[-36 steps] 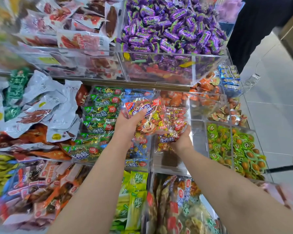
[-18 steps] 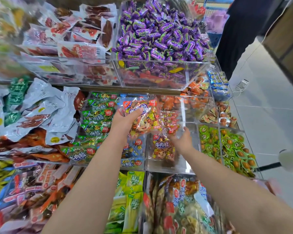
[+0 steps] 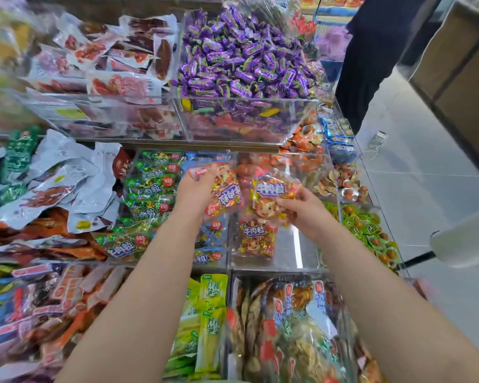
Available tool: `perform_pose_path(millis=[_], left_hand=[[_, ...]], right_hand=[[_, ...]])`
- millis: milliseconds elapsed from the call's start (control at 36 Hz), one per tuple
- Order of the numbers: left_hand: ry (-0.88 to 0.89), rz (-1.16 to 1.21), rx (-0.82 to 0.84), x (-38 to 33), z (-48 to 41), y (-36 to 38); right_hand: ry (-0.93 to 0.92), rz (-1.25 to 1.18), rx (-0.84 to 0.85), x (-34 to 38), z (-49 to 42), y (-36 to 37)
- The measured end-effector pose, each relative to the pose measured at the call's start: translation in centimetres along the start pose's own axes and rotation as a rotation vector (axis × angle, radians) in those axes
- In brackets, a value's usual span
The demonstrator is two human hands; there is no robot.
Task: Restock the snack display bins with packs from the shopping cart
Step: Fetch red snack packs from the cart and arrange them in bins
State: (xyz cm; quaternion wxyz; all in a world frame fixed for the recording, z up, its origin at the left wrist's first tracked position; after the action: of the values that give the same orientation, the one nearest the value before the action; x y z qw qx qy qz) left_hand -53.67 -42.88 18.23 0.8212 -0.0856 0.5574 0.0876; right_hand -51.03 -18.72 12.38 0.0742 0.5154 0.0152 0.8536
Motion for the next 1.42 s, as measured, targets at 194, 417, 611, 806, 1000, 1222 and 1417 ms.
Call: perform_pose_path(millis=[194, 417, 611, 806, 1000, 1222, 1417], left_hand=[[-0.023, 0.109, -0.055, 0.3, -0.2, -1.8], [0.003, 0.119, -0.008, 0.9, -0.7, -1.4], [-0.049, 0.197, 0.068, 1.5, -1.1, -0.4], [-0.107, 0.309, 0.117, 1.6, -1.5, -0.2], [-0.107, 0.267, 0.189, 1.0, -1.1, 0.2], [-0.128, 0.286, 0.168, 0.6, -0.6, 0.9], [-0.184, 0.327, 0.250, 0.9, 1.4, 3.9]], right_hand=[[0.300, 0.285, -0.111, -7.2, -1.2, -0.6], [0.494, 0.849, -0.232, -9.9, -2.0, 0.7], [0.552, -0.320, -0.215, -11.5, -2.8, 4.1], [0.515, -0.418, -0.312, -11.4, -3.8, 4.2], [0.562, 0.613, -0.220, -11.0, -3.6, 1.5], [0.504, 0.549, -0.125, -8.4, -3.2, 1.3], [0.134, -0.160, -0.085, -0.6, -0.5, 2.6]])
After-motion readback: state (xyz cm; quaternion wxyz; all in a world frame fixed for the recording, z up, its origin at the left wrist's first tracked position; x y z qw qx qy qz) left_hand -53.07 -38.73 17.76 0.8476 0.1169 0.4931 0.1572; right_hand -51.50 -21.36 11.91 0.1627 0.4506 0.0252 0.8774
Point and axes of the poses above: each hand's wrist, its own z-axis away from the middle knuckle, its own y-axis out of the palm, x = y × z, the point moved 7 cm from there along -z, towards the middle knuckle, and after that the axes turned 6 degrees about z, right-handed, at the moved point
